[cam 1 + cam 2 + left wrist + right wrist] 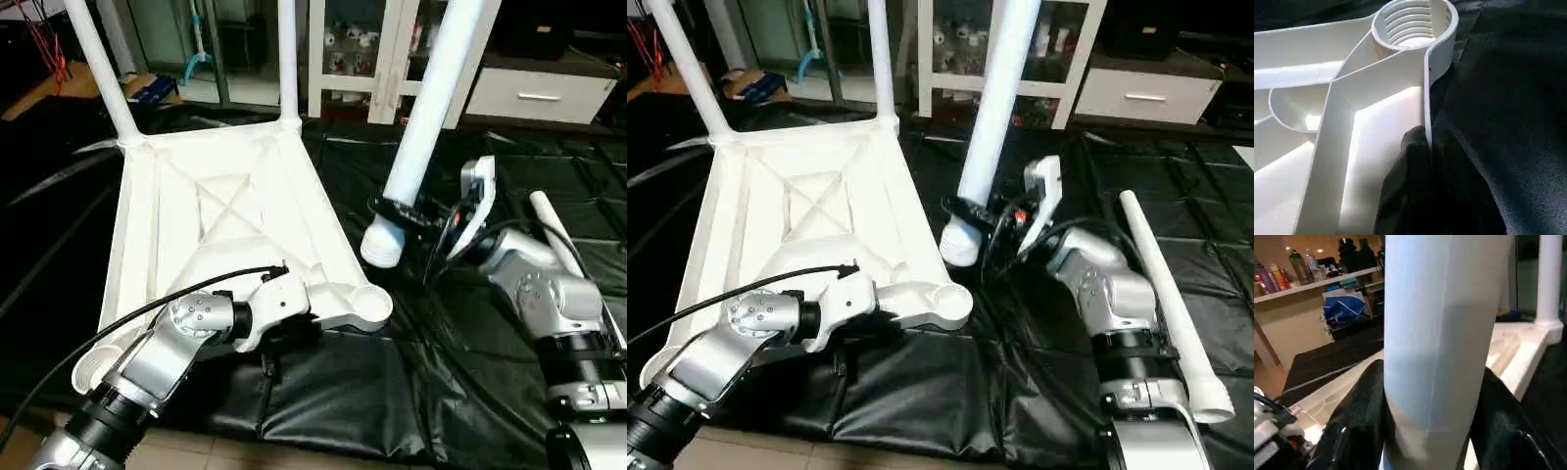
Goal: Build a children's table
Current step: Insert table leg to table base
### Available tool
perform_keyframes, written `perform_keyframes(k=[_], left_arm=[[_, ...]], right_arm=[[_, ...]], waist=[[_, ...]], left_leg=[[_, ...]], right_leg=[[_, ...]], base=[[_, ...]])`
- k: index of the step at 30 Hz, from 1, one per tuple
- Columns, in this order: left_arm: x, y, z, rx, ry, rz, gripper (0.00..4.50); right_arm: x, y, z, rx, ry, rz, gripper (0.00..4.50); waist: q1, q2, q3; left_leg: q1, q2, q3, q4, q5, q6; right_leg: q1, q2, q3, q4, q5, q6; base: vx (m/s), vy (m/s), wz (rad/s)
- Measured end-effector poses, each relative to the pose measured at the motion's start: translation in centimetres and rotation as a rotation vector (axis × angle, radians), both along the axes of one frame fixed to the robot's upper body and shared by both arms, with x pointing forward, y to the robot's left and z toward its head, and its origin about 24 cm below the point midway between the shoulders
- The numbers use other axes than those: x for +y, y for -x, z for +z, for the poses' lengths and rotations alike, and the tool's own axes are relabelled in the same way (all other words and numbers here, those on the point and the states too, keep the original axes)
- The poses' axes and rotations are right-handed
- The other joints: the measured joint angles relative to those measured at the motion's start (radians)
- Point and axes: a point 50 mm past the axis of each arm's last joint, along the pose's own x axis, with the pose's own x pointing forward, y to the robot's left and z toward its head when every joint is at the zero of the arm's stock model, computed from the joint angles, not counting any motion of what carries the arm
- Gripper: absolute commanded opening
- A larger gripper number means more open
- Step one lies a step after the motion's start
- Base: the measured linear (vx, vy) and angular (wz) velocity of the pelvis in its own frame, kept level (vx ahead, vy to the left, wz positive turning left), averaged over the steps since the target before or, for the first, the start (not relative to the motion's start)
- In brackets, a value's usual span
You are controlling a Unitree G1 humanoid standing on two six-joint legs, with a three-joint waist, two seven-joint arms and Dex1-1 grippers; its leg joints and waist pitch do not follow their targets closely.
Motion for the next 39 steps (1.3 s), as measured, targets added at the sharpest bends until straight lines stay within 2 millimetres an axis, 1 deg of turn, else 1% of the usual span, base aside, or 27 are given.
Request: perform_keyframes(k=[3,6,8,11,14,16,19,23,32,39], left_arm=[[0.0,0.0,0.0,-0.006,0.001,0.004,0.01],[0.0,-0.1,0.0,-0.008,0.000,0.002,0.01],[0.0,-0.1,0.0,-0.008,0.000,0.002,0.01],[0.0,0.0,-0.1,-0.006,0.000,0.001,0.01],[0.0,0.0,0.0,-0.005,0.000,0.000,0.01],[0.0,0.0,0.0,-0.003,-0.001,0.001,0.01],[0.0,0.0,-0.1,-0.001,-0.001,0.002,0.01],[0.0,0.0,-0.1,0.003,0.000,0.004,0.01],[-0.1,0.0,-0.1,0.009,0.000,0.005,0.01],[-0.1,0.0,-0.1,0.010,0.000,0.007,0.01]], right_arm=[[0.2,0.0,-0.1,-0.010,0.023,0.004,1.84],[0.2,0.2,-0.5,-0.049,0.130,0.030,1.84],[0.3,0.5,-1.2,-0.035,0.142,0.055,1.84],[0.6,0.9,-2.9,0.026,0.148,0.082,1.84],[0.5,1.1,-3.8,0.059,0.172,0.082,1.84],[0.5,1.1,-4.2,0.083,0.156,0.073,1.84],[0.7,1.2,-4.4,0.099,0.148,0.091,1.84],[1.0,1.8,-4.9,0.120,0.188,0.155,1.84],[1.2,1.8,-4.7,0.098,0.239,0.175,1.84],[1.6,1.5,-5.0,0.077,0.250,0.146,1.84]], waist=[[0.000,0.000,0.000],[-0.001,0.000,0.000],[0.000,0.000,0.000],[-0.001,0.000,0.000],[-0.002,0.000,0.000],[-0.003,0.000,0.000],[-0.003,0.001,0.000],[-0.003,0.001,0.000],[-0.001,0.000,-0.001],[-0.002,0.000,-0.001]], left_leg=[[0.000,0.000,0.000,0.000,0.000,-0.001],[0.000,0.000,0.000,0.000,0.001,-0.001],[0.000,0.000,0.000,0.000,0.001,-0.001],[-0.001,0.000,0.000,0.001,0.001,-0.001],[-0.001,0.000,0.000,0.002,0.001,-0.001],[-0.001,0.000,0.000,0.003,0.001,-0.001],[-0.001,0.000,-0.001,0.003,0.001,-0.001],[-0.001,0.001,-0.001,0.004,0.001,0.000],[-0.001,0.001,-0.001,0.005,0.002,0.001],[-0.001,0.001,-0.001,0.006,0.004,0.004]], right_leg=[[-0.001,0.000,0.000,0.001,0.001,-0.001],[-0.001,0.000,0.000,0.002,0.001,-0.001],[-0.001,0.000,0.000,0.002,0.001,-0.001],[-0.001,0.000,0.000,0.002,0.001,-0.001],[-0.001,0.000,0.000,0.002,0.001,-0.001],[-0.001,0.000,0.000,0.002,0.001,-0.001],[-0.001,0.000,0.000,0.002,0.001,-0.001],[-0.001,0.000,0.000,0.002,0.001,-0.001],[0.000,0.000,0.000,0.002,0.001,-0.001],[0.000,0.000,0.000,0.002,0.001,-0.001]], base=[[0.000,0.000,0.00],[0.000,0.000,0.00],[0.000,0.000,0.00],[0.000,0.000,0.00],[0.000,0.000,0.00],[0.000,0.000,0.00],[0.000,0.000,0.00],[0.000,0.000,0.00],[0.000,0.000,0.00],[0.000,0.000,0.00]])
